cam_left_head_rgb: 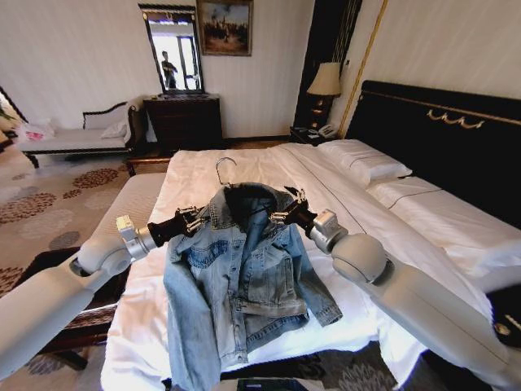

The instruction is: Pick up the clothes from the bed and hang them on the clothes hanger.

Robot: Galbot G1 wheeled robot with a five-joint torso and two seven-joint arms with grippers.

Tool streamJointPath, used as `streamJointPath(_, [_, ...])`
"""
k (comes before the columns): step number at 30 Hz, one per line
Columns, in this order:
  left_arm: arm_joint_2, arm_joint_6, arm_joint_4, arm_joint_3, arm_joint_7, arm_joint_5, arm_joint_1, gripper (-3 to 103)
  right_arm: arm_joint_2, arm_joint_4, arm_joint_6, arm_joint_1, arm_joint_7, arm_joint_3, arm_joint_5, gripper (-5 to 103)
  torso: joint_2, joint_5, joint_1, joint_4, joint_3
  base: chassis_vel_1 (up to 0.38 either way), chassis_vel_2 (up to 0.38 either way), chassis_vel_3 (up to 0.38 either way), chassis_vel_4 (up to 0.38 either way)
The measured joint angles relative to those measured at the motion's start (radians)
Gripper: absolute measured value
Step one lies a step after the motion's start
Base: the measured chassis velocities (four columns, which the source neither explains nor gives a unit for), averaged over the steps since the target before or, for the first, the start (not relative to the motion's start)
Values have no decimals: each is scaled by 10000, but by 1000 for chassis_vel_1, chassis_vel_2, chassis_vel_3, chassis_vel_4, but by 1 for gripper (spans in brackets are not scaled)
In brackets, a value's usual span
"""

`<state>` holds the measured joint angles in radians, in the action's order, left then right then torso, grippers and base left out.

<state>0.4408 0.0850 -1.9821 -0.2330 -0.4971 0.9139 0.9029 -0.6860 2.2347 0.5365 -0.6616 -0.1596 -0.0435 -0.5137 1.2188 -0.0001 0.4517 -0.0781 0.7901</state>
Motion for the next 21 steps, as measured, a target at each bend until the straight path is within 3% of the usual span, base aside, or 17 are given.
streamJointPath(6, [23, -17, -90, 36, -1, 0, 0, 19, -22, -93, -80, 118, 46, -50, 86, 57, 0, 0, 0, 0, 0, 0, 0, 0, 0])
streamJointPath(7, [4, -21, -170, 33, 12, 11, 24, 19, -110, -134, -74, 276, 75, -203, 134, 43, 0, 0, 0, 0, 1, 0, 0, 0, 0])
streamJointPath(9, [-18, -24, -198, 18, 26, 17, 56, 19, -173, -182, -70, 360, 63, -299, 177, 43, 0, 0, 0, 0, 0, 0, 0, 0, 0])
streamJointPath(15, [-105, -25, -303, -47, -23, 36, 186, 19, -367, -418, -79, 677, 64, -669, 424, 68, 0, 0, 0, 2, 0, 0, 0, 0, 0])
streamJointPath(18, [-111, -25, -336, -49, -31, 41, 198, 19, -402, -469, -90, 738, 68, -743, 517, 73, 0, 0, 0, 1, 1, 0, 0, 0, 0])
streamJointPath(21, [-90, -28, -364, -44, -32, 41, 225, 19, -423, -519, -94, 790, 76, -791, 628, 89, 0, 0, 0, 1, 1, 0, 0, 0, 0])
